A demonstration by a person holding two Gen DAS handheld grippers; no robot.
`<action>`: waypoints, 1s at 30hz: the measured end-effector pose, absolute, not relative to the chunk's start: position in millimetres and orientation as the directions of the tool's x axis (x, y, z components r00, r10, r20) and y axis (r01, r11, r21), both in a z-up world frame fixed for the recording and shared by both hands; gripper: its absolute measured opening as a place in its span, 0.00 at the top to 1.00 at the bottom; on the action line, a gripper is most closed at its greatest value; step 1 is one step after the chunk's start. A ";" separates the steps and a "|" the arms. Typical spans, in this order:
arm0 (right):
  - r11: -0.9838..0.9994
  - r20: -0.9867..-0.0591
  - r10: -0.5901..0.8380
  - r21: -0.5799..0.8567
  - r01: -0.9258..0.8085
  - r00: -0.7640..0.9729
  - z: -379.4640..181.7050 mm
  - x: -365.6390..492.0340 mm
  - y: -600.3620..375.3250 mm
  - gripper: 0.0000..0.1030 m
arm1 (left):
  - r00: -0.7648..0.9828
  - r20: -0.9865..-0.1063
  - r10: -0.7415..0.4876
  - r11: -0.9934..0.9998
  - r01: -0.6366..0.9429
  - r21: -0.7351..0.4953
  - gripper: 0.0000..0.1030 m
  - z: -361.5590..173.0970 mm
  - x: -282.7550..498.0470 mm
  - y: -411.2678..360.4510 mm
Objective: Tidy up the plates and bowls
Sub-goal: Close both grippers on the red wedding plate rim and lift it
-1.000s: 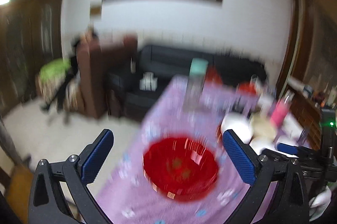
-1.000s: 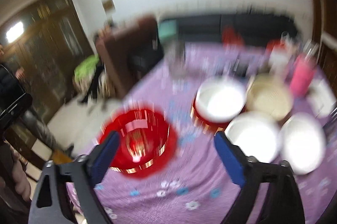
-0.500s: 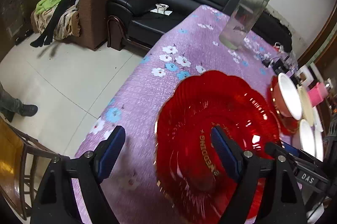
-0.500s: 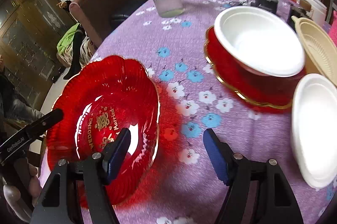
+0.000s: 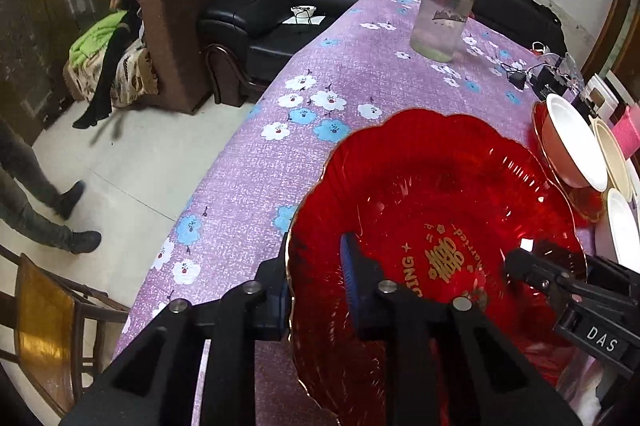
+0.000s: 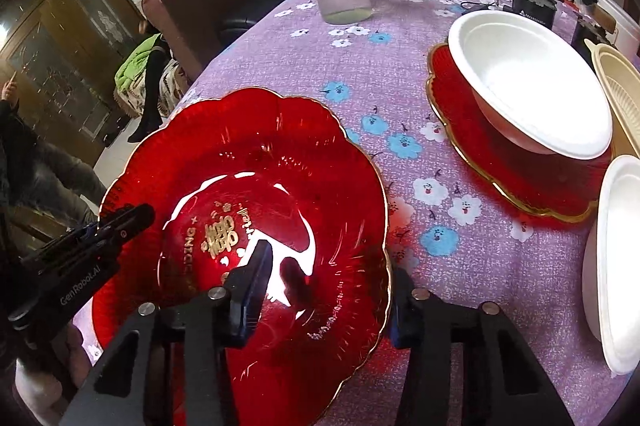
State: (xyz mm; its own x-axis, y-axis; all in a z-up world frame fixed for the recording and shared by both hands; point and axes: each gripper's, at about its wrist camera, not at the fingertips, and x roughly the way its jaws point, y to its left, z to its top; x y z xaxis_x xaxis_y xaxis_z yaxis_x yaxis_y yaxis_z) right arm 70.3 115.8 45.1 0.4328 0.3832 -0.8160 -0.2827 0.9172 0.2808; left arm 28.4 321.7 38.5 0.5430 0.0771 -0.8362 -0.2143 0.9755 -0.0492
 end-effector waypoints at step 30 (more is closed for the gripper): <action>0.903 -0.756 0.413 0.269 -0.335 0.508 67.4 31.9 105.7 0.79 | 0.658 -0.726 0.199 0.959 -0.283 0.007 0.85 83.5 -30.4 314.3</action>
State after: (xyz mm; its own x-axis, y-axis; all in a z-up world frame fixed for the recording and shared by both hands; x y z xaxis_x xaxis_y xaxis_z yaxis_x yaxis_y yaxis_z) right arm 31.9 105.7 67.4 0.5077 0.4134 -0.7558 -0.3347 0.9031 0.2691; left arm -30.4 314.3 83.5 0.6583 0.1993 -0.7259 -0.2826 0.9592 0.0070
